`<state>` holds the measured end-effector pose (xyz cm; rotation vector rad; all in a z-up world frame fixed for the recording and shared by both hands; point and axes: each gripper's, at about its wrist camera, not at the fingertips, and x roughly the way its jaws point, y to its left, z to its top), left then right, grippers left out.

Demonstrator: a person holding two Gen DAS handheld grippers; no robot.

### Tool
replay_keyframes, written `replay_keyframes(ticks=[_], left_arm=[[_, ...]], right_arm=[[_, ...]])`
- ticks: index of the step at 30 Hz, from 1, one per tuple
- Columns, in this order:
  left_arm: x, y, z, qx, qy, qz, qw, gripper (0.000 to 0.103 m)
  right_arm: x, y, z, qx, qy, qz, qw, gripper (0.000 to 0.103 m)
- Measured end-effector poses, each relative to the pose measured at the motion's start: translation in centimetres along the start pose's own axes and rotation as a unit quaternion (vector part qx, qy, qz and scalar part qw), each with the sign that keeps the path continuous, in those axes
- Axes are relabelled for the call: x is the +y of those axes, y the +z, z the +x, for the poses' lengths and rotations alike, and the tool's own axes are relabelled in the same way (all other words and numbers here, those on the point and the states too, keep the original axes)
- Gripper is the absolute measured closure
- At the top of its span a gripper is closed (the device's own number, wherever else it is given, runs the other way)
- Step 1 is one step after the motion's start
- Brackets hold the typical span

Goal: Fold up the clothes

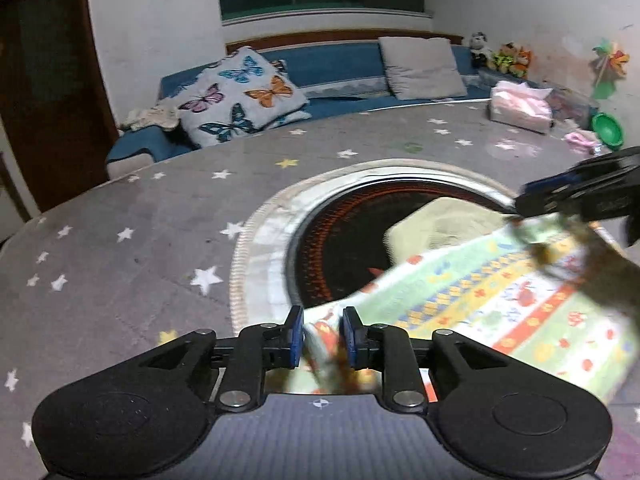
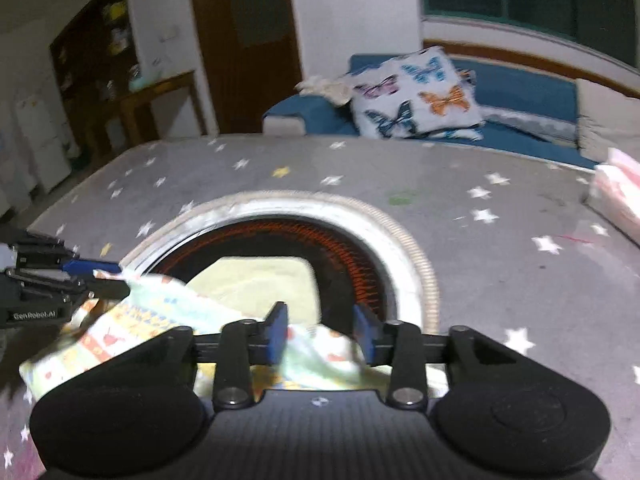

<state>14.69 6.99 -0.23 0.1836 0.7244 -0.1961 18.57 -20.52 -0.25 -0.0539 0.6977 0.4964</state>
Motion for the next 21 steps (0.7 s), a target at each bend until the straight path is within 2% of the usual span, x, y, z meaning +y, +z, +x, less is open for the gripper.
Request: replay_keyframes(ticks=[3,9,11,15,16,19,21], left_arm=[[0.8,0.0,0.4,0.002,0.016,-0.012,0.9998,0.072],[0.1,0.8,-1.1,-0.02,0.039,-0.008,0.999,0.073],[-0.5,1.3,-1.9,-0.03,0.021,-0.013,0.9992,0.075],[-2.6,1.9,-2.7,-0.039,-0.039,-0.004,0.9985,0.077],[-3.1,2.0,-2.6,-0.038,-0.051,-0.001,0.998,0.077],[-4.4,2.1,-1.5,-0.027,-0.066,0.01,0.9974,0.078],[-4.9,2.0,-0.3,-0.013,-0.068,0.011,0.9976,0.08]], right_arm=[[0.0,-0.4,-2.5,-0.014,-0.007,-0.01,1.0,0.065],[0.9,-2.4,-5.0,0.007,0.038,-0.008,0.999,0.068],[0.8,-3.1,-4.7,0.021,0.039,-0.004,0.999,0.074],[-0.8,-3.7,-3.1,0.032,0.02,0.027,0.999,0.077],[-1.2,-3.7,-2.8,0.032,0.016,0.032,0.999,0.08],[-2.2,-3.4,-2.2,0.026,0.005,0.04,0.999,0.089],[-2.5,-3.1,-2.0,0.024,-0.003,0.043,0.999,0.09]])
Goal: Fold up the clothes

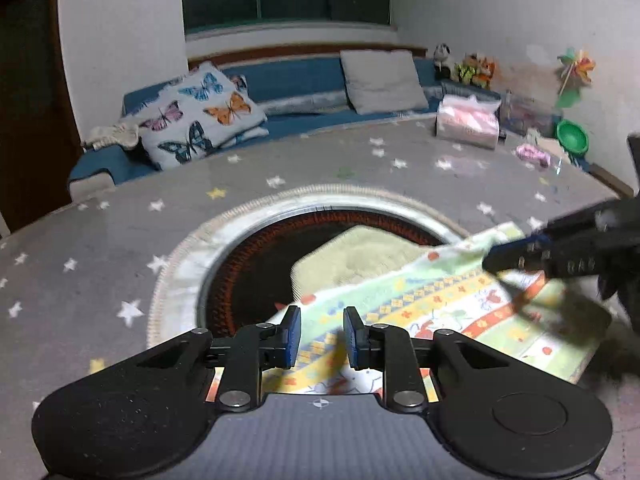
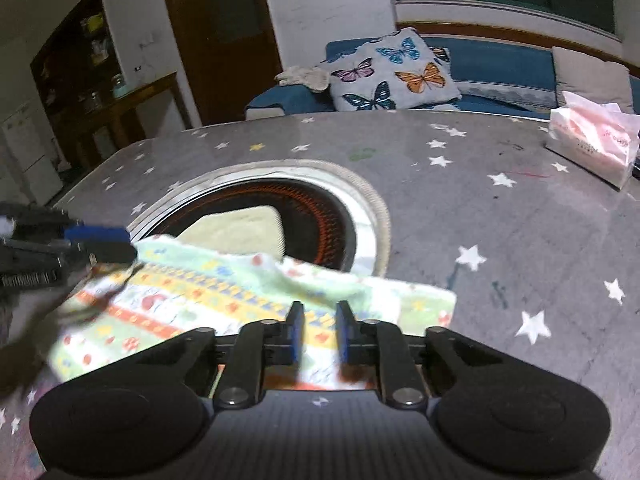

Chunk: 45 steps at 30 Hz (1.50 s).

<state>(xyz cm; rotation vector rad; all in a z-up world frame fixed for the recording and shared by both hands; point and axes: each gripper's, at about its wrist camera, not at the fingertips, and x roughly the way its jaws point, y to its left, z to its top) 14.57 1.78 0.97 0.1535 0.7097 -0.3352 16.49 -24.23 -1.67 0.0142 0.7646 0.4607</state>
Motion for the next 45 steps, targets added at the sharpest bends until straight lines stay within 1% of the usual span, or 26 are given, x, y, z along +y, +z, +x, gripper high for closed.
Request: replay_keyframes(ticks=[2,3,6,8,12,14,16,19,22,25,29,33,36,40,43,45], left_arm=[[0.0,-0.2,1.0,0.012,-0.001,-0.004,0.9999,0.08],[0.1,-0.2,1.3,0.015,-0.001,-0.005,0.9999,0.08],[0.1,-0.1,1.4,0.013,0.001,-0.005,0.9999,0.08],[0.1,0.2,1.7,0.014,0.005,-0.001,0.9999,0.08],[0.3,0.3,2.6,0.024,0.008,-0.003,0.9997,0.08],[0.5,0.3,2.8,0.023,0.01,-0.003,0.9997,0.08],[0.6,0.3,2.7,0.024,0.008,-0.008,0.9997,0.08],[0.4,0.6,1.9,0.015,0.008,-0.008,0.9998,0.08],[-0.1,0.9,1.2,0.007,-0.004,-0.008,0.9999,0.08],[-0.9,0.9,1.1,0.008,-0.015,0.001,0.9999,0.08],[-1.4,0.4,2.0,0.019,-0.016,0.012,0.9996,0.08],[-1.5,0.1,2.3,0.015,-0.013,0.012,0.9997,0.08],[-1.7,-0.1,2.4,0.01,-0.008,0.017,0.9998,0.08],[-1.8,-0.3,2.0,0.004,-0.003,0.016,0.9999,0.08],[-1.9,-0.6,0.5,-0.011,0.0,0.016,0.9998,0.08],[-2.1,-0.9,-0.8,-0.022,-0.002,0.02,0.9996,0.079]], right_arm=[[0.3,0.4,0.0,-0.006,-0.01,-0.004,1.0,0.088],[0.4,0.5,-0.1,-0.009,-0.008,-0.006,1.0,0.088],[1.8,1.3,-0.1,-0.013,0.026,-0.02,0.999,0.088],[2.6,1.5,0.6,-0.008,0.039,-0.03,0.999,0.088],[3.5,1.8,3.6,0.017,0.039,-0.038,0.998,0.088],[3.4,2.0,4.1,0.018,0.035,-0.035,0.999,0.09],[3.4,2.3,4.1,0.017,0.03,-0.033,0.999,0.088],[4.1,2.5,3.1,0.009,0.041,-0.05,0.998,0.088],[5.3,2.3,2.4,0.008,0.058,-0.073,0.996,0.088],[7.0,1.6,2.0,0.014,0.074,-0.105,0.992,0.088],[9.0,0.5,1.4,0.023,0.085,-0.151,0.985,0.088],[10.7,-1.2,0.3,0.039,0.103,-0.181,0.977,0.087],[11.5,-2.7,-0.7,0.044,0.117,-0.185,0.975,0.087],[12.0,-3.9,-2.2,0.041,0.13,-0.178,0.975,0.085],[11.9,-4.1,-3.3,0.034,0.134,-0.171,0.976,0.085],[11.6,-4.1,-4.0,0.021,0.13,-0.161,0.978,0.085]])
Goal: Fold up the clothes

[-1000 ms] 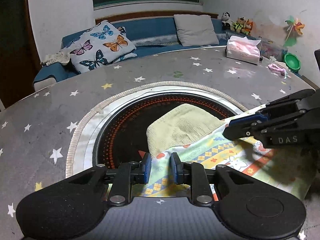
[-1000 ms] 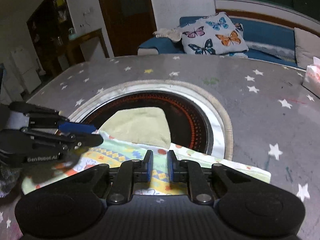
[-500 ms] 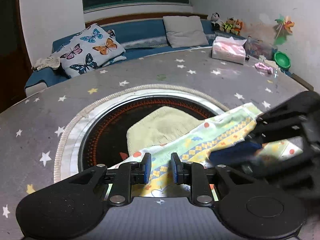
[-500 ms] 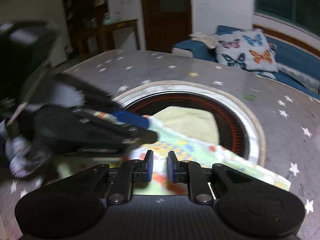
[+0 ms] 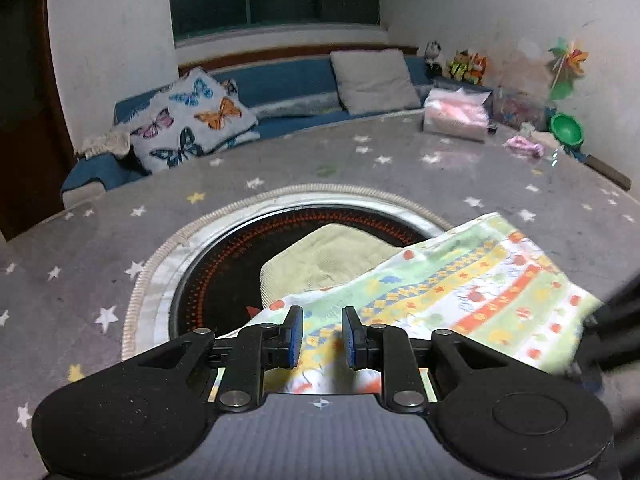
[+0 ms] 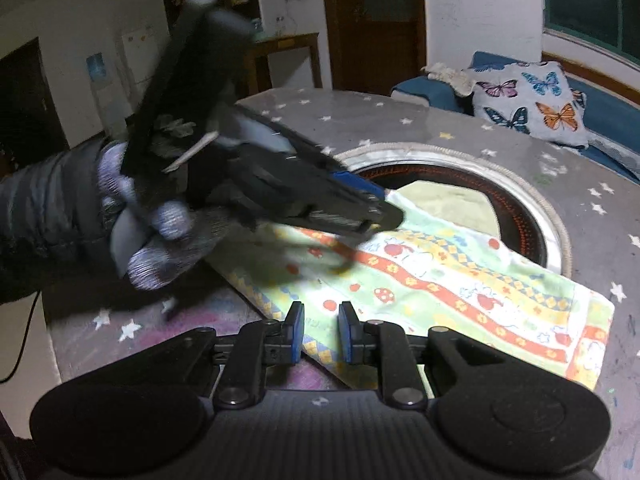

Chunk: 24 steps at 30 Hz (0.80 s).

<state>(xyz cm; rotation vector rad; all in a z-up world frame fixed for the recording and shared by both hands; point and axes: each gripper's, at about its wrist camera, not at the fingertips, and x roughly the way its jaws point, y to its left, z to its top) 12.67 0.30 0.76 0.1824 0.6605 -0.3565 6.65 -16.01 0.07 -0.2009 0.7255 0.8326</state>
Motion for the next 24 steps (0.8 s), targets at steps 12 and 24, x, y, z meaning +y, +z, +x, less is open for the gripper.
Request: replay_keyframes(ticks=[12,24], left_arm=[[-2.5,-5.0,-4.8,-0.013,0.012,0.043,0.9989,0.078],[-1.4,-7.4,-6.7,-0.028,0.032,0.006,0.9991,0.078]], right_arm=[[-1.2,-1.8,-0.3,-0.004,-0.039,0.046,0.998,0.085],[-1.5,-3.7,-2.4,0.004,-0.057,0.066,0.996,0.085]])
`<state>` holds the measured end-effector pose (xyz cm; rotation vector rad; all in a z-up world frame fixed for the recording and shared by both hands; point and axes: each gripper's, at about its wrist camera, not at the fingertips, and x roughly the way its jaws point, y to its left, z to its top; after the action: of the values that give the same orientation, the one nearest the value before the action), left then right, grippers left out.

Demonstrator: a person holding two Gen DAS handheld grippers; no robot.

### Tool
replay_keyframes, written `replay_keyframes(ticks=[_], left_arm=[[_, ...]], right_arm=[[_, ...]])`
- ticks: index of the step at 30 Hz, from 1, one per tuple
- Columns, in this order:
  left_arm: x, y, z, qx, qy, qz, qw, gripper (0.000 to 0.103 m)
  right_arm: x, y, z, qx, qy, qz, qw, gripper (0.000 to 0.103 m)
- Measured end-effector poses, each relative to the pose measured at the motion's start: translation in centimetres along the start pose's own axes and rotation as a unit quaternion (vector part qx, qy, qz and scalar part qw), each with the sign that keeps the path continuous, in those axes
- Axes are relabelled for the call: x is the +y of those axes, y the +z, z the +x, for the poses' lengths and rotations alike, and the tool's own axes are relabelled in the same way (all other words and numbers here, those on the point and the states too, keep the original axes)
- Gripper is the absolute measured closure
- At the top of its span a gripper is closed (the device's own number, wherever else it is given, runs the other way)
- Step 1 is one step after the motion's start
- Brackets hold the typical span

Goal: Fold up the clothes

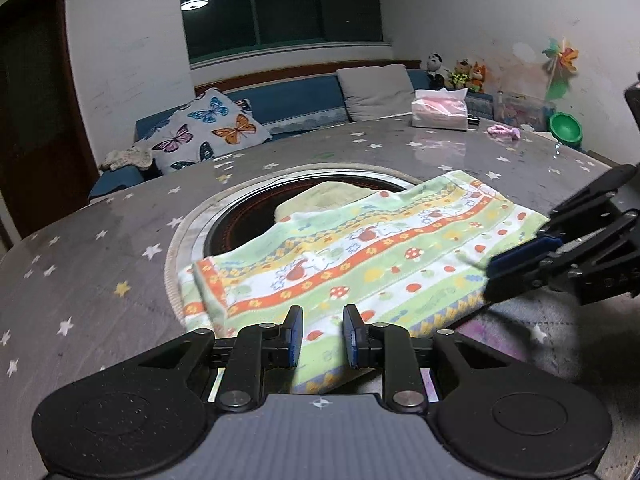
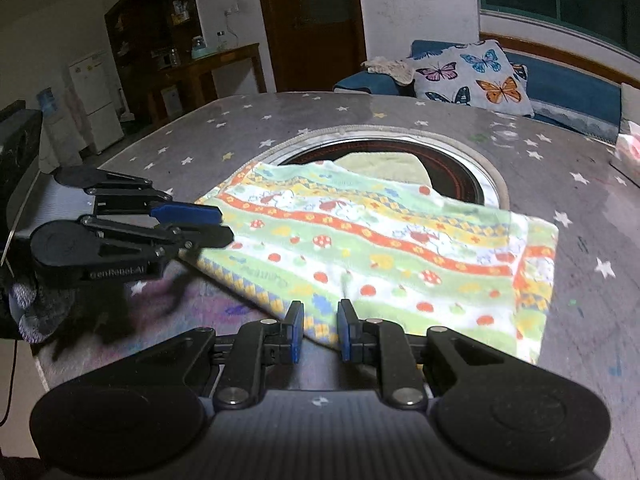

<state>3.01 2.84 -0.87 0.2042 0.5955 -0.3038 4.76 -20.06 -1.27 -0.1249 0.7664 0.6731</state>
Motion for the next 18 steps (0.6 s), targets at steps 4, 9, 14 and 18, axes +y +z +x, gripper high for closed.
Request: replay_keyframes(ticks=[4,9,14,18], left_arm=[[0.1,-0.2,-0.4,-0.002,0.004,-0.009,0.9999,0.078],[0.1,-0.4,-0.5,-0.003,0.008,-0.014,0.9999,0.078],[0.3,-0.7,-0.8,-0.004,0.009,-0.018,0.9998,0.078],[0.5,-0.8,-1.0,-0.003,0.01,-0.022,0.9997,0.078]], right_arm=[[-0.3,0.2,-1.0,-0.015,-0.012,0.009,1.0,0.083],[-1.1,0.6,-0.9,-0.03,-0.029,0.021,0.999,0.077],[-3.2,-0.7,-1.3,-0.021,-0.055,0.051,0.997,0.078],[-4.5,-1.2,-2.5,-0.019,-0.071,0.074,0.995,0.081]])
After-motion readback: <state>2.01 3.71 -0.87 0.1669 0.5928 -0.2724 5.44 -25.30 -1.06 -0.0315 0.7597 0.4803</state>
